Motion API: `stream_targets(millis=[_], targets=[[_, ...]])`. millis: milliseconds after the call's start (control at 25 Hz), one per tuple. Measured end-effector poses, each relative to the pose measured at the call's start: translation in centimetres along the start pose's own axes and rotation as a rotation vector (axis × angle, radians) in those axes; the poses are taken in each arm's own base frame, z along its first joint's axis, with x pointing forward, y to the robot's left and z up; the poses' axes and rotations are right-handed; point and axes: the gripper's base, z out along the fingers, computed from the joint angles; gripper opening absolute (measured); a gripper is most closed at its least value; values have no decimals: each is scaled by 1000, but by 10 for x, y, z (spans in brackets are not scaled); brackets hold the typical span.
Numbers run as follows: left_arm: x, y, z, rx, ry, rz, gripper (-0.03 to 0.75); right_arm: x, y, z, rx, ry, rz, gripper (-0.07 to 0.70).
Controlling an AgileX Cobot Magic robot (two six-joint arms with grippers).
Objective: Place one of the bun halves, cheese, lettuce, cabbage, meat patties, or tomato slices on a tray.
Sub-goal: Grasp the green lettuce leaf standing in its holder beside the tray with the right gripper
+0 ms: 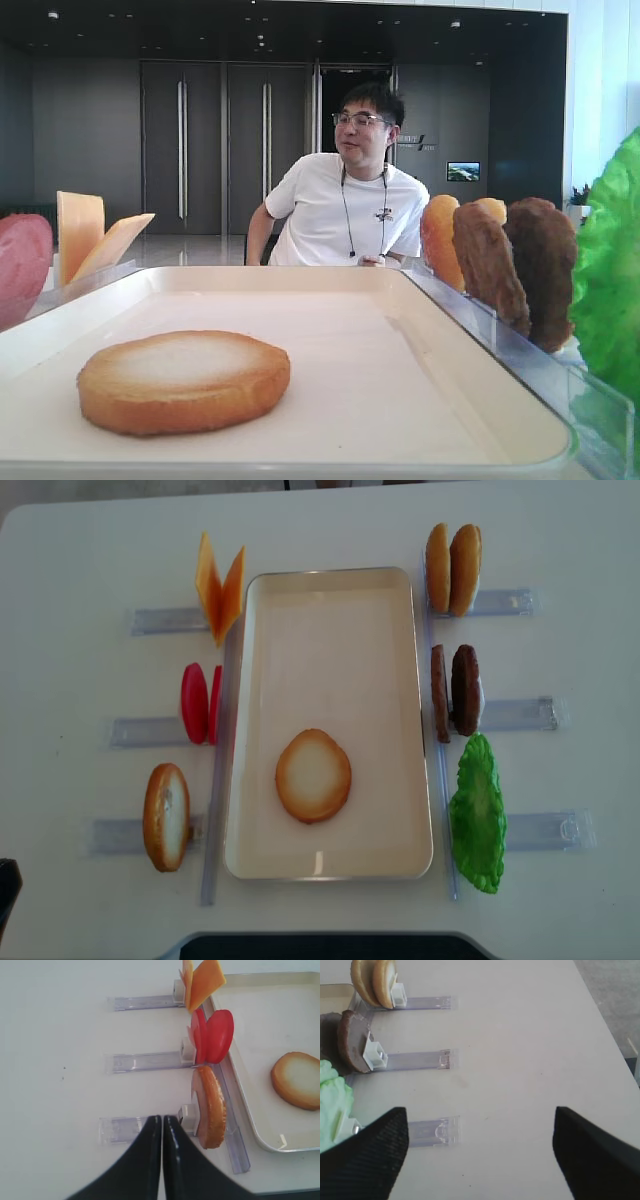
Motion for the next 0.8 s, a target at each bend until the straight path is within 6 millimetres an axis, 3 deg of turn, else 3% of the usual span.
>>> stream_targets(millis=[160,800], targets=[[0,0,0,0,0,0,0,-3,0,5,-2,40,2,589],[0,0,0,0,0,0,0,-43,2,61,-46,542,112,589]])
